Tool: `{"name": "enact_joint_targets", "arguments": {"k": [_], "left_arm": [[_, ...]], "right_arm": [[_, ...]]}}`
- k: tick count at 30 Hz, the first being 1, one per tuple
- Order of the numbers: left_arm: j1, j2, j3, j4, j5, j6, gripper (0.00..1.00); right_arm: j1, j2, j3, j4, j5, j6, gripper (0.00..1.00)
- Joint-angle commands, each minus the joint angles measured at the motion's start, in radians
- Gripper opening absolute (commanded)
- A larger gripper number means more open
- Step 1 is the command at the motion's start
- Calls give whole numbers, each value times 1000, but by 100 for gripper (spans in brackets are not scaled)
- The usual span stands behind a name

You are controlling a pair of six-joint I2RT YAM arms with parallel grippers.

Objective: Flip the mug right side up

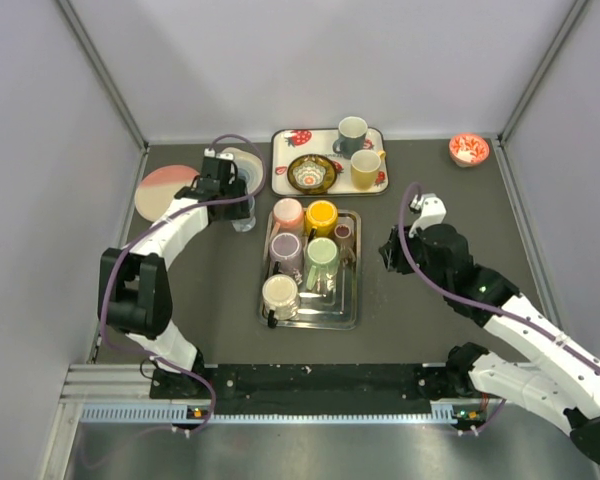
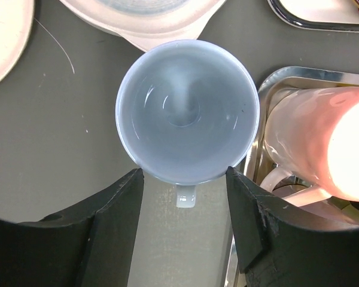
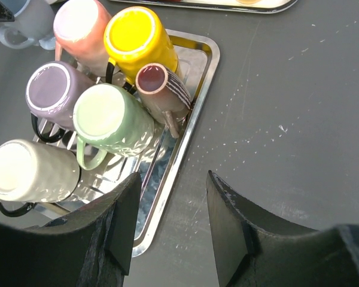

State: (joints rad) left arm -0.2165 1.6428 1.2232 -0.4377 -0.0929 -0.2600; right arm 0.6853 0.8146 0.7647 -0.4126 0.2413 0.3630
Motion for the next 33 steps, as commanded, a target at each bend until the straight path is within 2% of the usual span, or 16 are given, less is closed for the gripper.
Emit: {"name": "enact_joint_targets", "arguments": {"k": [1, 8, 24, 33], "left_arm": [[3, 29, -48, 4, 32, -8, 64], [3, -6, -76, 25, 41, -5, 67], [11, 18, -51, 60, 10, -5, 56], [12, -12, -82, 143, -11, -13, 55]], "right_arm": [[10, 4, -2, 35, 3, 8, 48], [10, 24, -2, 51, 0, 14, 48], [10, 24, -18, 60, -10, 19, 48], [8, 27, -24, 63, -11, 22, 48]]}}
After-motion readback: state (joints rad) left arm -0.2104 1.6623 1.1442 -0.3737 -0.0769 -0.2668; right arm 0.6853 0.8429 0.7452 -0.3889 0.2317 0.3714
